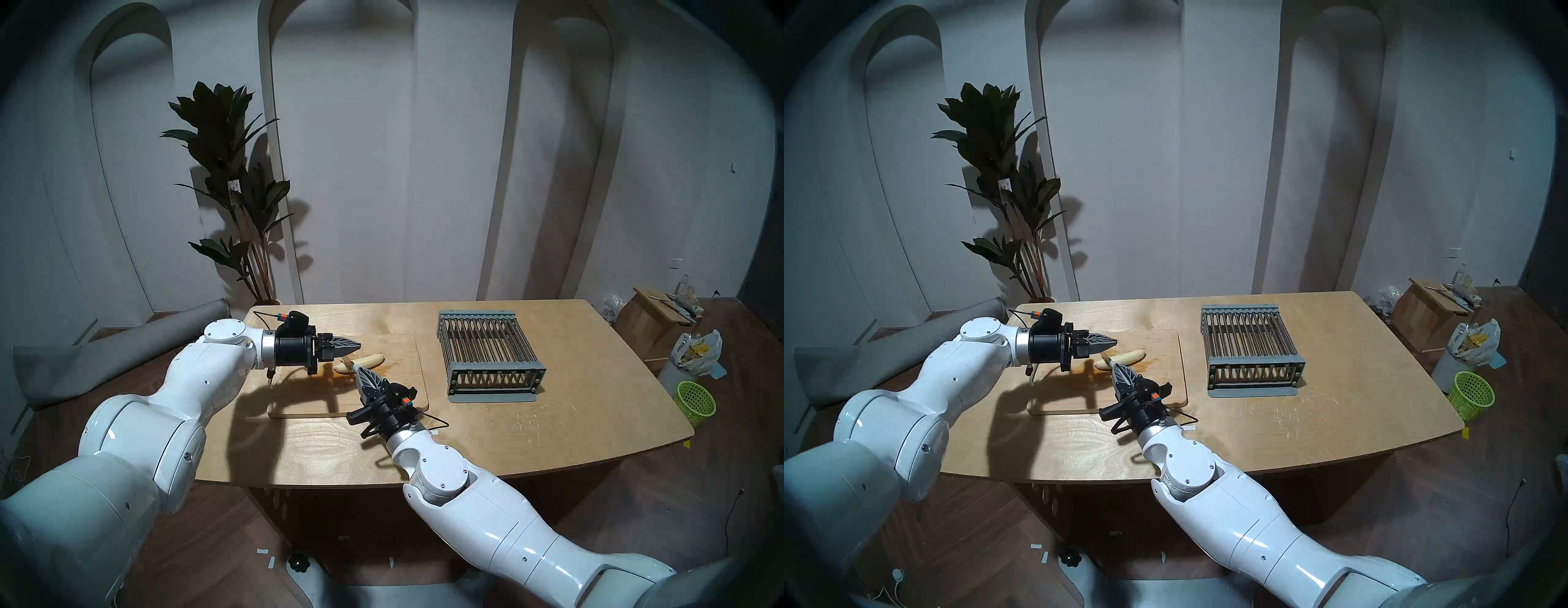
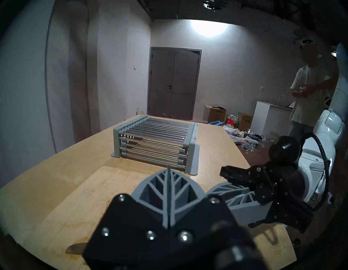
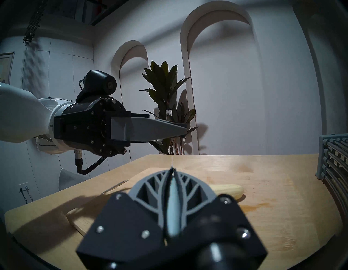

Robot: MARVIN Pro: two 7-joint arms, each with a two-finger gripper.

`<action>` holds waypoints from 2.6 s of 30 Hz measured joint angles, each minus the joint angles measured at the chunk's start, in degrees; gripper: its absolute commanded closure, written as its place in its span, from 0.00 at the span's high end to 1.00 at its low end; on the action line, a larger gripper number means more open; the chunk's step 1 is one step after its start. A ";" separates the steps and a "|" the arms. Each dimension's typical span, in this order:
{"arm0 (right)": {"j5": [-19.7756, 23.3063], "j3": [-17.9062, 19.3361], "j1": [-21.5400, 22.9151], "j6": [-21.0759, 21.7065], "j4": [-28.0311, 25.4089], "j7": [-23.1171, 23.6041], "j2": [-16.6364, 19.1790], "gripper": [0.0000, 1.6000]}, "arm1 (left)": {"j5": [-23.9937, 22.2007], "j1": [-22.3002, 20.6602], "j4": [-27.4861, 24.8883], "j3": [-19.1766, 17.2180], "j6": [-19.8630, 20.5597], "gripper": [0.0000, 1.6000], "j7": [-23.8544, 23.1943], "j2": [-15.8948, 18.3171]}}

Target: Cut the banana into four pieces on the cutting board

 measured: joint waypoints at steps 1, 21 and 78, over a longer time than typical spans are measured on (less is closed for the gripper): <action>-0.03 -0.04 0.00 0.00 0.00 0.00 0.00 0.00 | -0.01 -0.13 0.31 -0.01 -0.14 0.00 0.00 -0.12; -0.37 0.22 -0.63 -0.05 -0.83 -1.83 0.83 0.00 | 3.25 -1.69 7.43 2.52 -5.21 0.00 1.93 -2.68; 0.83 0.29 -2.34 1.37 0.67 -2.05 1.27 0.00 | 5.76 -3.92 16.40 5.90 -8.17 0.00 4.94 -4.79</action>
